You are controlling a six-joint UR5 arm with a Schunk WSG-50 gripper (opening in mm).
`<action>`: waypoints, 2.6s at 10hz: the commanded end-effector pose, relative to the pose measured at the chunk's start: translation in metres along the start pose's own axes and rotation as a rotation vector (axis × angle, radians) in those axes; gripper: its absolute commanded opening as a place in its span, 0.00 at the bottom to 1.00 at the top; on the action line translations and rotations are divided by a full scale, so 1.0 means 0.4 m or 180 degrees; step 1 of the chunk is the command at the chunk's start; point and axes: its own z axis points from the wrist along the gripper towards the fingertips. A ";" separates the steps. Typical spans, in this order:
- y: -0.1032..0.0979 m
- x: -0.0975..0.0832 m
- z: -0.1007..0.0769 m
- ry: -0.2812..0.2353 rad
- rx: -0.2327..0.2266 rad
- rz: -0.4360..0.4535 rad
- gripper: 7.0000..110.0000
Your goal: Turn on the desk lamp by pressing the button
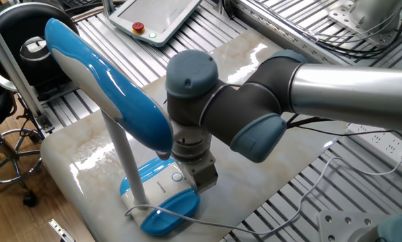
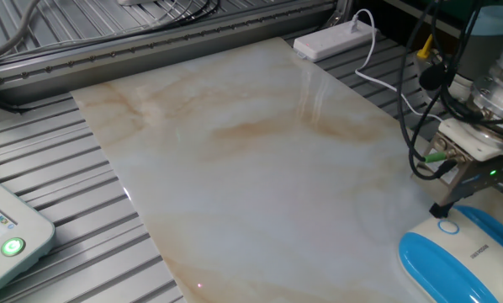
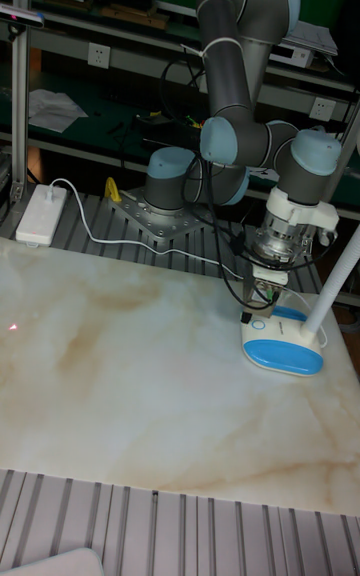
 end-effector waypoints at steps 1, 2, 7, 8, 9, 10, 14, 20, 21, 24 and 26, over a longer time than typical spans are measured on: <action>-0.004 0.001 -0.022 0.0092 0.0012 0.0080 0.00; -0.006 -0.011 -0.036 0.0051 0.0020 0.0112 0.00; -0.004 -0.054 -0.052 -0.0146 -0.0016 0.0188 0.00; -0.004 -0.067 -0.057 -0.0175 -0.0022 0.0210 0.00; -0.004 -0.079 -0.062 -0.0193 -0.0031 0.0232 0.00; -0.004 -0.086 -0.063 -0.0217 -0.0036 0.0229 0.00; -0.011 -0.088 -0.049 -0.0258 -0.0029 0.0233 0.00; -0.017 -0.083 -0.036 -0.0241 -0.0011 0.0227 0.00; -0.017 -0.082 -0.033 -0.0241 -0.0011 0.0227 0.00; -0.018 -0.079 -0.030 -0.0237 -0.0005 0.0222 0.00; -0.018 -0.079 -0.027 -0.0237 -0.0005 0.0226 0.00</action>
